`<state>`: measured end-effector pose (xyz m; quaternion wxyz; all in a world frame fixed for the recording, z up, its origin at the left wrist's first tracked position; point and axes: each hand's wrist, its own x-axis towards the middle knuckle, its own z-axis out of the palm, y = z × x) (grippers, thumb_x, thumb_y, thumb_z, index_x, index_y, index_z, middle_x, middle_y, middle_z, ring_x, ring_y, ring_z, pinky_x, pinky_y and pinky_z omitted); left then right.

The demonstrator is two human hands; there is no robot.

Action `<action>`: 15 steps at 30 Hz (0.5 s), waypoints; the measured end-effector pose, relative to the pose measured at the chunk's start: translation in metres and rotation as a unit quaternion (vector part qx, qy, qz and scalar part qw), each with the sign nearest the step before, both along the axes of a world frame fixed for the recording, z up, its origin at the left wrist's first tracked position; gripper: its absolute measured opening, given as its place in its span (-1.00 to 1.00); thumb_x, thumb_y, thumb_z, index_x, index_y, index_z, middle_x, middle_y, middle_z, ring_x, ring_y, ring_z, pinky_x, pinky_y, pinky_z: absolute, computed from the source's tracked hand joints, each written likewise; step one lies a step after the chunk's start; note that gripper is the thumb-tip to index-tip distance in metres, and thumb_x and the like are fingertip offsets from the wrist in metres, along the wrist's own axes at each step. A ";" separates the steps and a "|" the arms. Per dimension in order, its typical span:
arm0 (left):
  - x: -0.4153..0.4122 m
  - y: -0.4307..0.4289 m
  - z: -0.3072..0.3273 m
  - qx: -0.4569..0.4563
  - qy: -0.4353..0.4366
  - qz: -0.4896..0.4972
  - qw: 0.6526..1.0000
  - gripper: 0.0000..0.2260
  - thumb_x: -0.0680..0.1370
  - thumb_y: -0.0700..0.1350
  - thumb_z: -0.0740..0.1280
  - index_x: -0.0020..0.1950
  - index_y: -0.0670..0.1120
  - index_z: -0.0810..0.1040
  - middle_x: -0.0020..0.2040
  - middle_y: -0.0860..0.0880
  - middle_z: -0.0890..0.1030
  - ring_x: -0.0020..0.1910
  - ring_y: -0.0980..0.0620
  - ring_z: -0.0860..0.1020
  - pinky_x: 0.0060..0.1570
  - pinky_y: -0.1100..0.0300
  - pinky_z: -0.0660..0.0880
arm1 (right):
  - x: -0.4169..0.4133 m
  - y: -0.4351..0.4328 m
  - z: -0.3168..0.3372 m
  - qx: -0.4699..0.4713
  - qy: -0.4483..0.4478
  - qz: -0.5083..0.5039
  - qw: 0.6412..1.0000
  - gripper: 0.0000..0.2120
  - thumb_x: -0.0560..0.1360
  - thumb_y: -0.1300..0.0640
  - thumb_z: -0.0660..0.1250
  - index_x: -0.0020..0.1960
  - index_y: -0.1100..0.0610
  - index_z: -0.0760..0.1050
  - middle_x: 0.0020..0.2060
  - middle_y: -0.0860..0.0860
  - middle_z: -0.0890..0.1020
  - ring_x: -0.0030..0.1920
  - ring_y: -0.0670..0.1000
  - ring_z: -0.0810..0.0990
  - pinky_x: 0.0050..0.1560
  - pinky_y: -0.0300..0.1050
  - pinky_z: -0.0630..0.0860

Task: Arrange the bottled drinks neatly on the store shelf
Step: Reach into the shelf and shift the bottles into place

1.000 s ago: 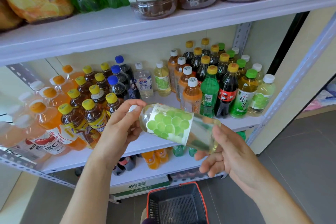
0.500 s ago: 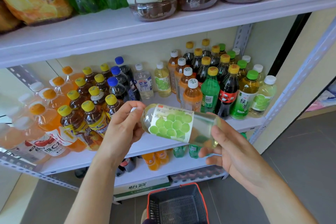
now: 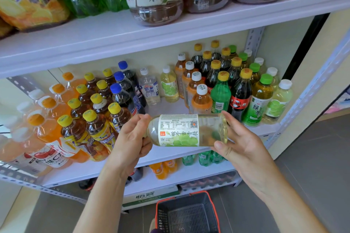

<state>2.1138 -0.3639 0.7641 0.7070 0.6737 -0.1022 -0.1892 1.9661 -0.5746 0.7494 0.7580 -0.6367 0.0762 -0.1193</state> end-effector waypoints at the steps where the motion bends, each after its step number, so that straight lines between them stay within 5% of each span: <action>1: 0.001 0.000 -0.001 -0.007 -0.001 -0.001 1.000 -0.77 0.68 -0.03 0.17 -0.03 -0.18 0.41 -0.43 0.00 0.17 -0.50 0.07 0.11 -0.59 0.34 0.11 | 0.003 0.000 -0.001 -0.015 0.005 -0.012 1.000 -0.34 0.46 0.21 0.39 0.50 -0.07 0.29 0.37 -0.09 0.52 0.39 -0.03 0.47 0.44 0.13 0.34; 5: 0.004 -0.001 -0.002 -0.010 -0.005 -0.006 1.000 -0.63 0.61 0.06 0.23 0.02 -0.28 0.37 -0.43 -0.01 0.18 -0.47 0.04 0.13 -0.51 0.25 0.06 | 0.011 0.002 -0.003 -0.071 0.029 -0.038 0.996 -0.51 0.57 0.31 0.30 0.45 0.00 0.38 0.25 -0.17 0.61 0.30 -0.16 0.53 0.38 -0.09 0.41; 10: 0.010 0.003 0.004 0.054 -0.065 -0.057 0.995 -0.62 0.53 0.18 0.27 0.03 -0.15 0.44 -0.40 -0.08 0.32 -0.44 0.01 0.36 -0.49 0.28 0.24 | 0.021 0.003 -0.011 -0.118 0.053 -0.101 0.986 -0.64 0.56 0.33 0.33 0.09 -0.15 0.59 0.00 -0.26 0.70 0.10 -0.27 0.62 0.04 -0.48 0.47; 15: 0.016 -0.004 0.012 0.089 -0.113 -0.015 0.990 -0.68 0.54 0.07 0.26 0.07 -0.18 0.43 -0.44 -0.05 0.53 -0.46 0.00 0.53 -0.43 0.13 0.46 | 0.035 0.005 -0.022 -0.165 0.106 -0.157 0.968 -0.69 0.45 0.27 0.47 -0.08 -0.16 0.61 -0.19 -0.26 0.71 -0.10 -0.29 0.66 -0.06 -0.29 0.50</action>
